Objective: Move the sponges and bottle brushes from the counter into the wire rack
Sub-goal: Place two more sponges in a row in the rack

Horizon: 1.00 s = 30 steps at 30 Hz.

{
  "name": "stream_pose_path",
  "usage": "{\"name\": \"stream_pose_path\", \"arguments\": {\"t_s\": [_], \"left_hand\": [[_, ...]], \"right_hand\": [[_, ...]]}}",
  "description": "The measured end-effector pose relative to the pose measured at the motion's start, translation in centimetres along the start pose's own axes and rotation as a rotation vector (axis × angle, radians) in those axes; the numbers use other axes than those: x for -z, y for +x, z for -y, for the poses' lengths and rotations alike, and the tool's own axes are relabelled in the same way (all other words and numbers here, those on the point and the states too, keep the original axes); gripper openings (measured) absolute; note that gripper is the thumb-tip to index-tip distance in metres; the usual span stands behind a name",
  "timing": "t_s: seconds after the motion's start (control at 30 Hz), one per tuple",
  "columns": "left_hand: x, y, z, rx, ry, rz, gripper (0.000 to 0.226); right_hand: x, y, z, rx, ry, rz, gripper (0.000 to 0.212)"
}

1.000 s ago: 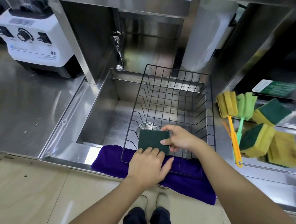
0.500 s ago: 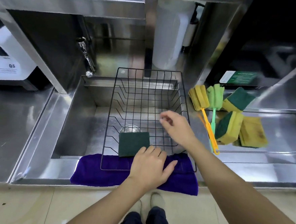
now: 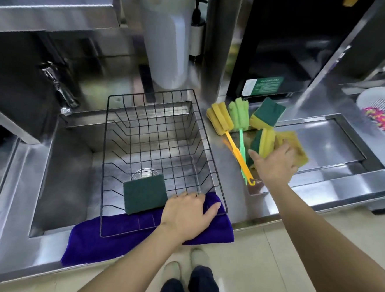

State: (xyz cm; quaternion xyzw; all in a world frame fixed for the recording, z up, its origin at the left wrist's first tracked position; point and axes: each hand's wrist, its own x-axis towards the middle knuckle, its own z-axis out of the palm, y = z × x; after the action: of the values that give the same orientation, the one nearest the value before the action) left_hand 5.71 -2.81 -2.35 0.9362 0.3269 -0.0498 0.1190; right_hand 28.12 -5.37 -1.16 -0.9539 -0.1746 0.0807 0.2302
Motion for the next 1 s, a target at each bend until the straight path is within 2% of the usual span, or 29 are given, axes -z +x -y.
{"name": "stream_pose_path", "arguments": {"t_s": [0.13, 0.27, 0.4, 0.5, 0.57, 0.67, 0.77, 0.87, 1.0], "left_hand": [[0.3, -0.2, 0.1, 0.007, 0.003, 0.022, 0.06], [0.3, -0.6, 0.6, 0.013, 0.009, 0.002, 0.059], [0.6, -0.8, 0.4, -0.014, 0.014, -0.04, 0.057], [0.7, -1.5, 1.7, -0.008, 0.013, -0.106, 0.061], [0.7, -2.3, 2.6, -0.009, -0.024, -0.17, 0.064], [0.4, -3.3, 4.2, -0.007, -0.032, -0.292, 0.054], [0.4, -4.3, 5.7, 0.043, -0.024, -0.325, 0.051], [0.7, -5.4, 7.0, 0.093, -0.007, -0.315, 0.053], [0.8, -6.2, 7.8, 0.127, -0.018, -0.282, 0.056]], "right_hand": [[-0.4, 0.0, -0.9, -0.117, 0.207, 0.117, 0.057], [0.1, -1.2, 0.1, -0.089, 0.565, -0.03, 0.037], [1.6, -1.6, 1.9, 0.012, 0.951, -0.131, 0.04], [1.8, -2.4, 5.1, 0.116, 1.094, -0.054, 0.037], [1.6, -3.1, 7.3, 0.19, 1.105, 0.046, 0.03], [0.8, -4.5, 10.8, 0.323, 1.146, 0.254, 0.021], [-1.1, -6.2, 13.8, 0.417, 1.034, 0.476, 0.023], [-4.1, -7.9, 16.0, 0.4, 0.855, 0.569, 0.046], [-7.3, -9.7, 17.2, 0.26, 0.755, 0.619, 0.043]]}}
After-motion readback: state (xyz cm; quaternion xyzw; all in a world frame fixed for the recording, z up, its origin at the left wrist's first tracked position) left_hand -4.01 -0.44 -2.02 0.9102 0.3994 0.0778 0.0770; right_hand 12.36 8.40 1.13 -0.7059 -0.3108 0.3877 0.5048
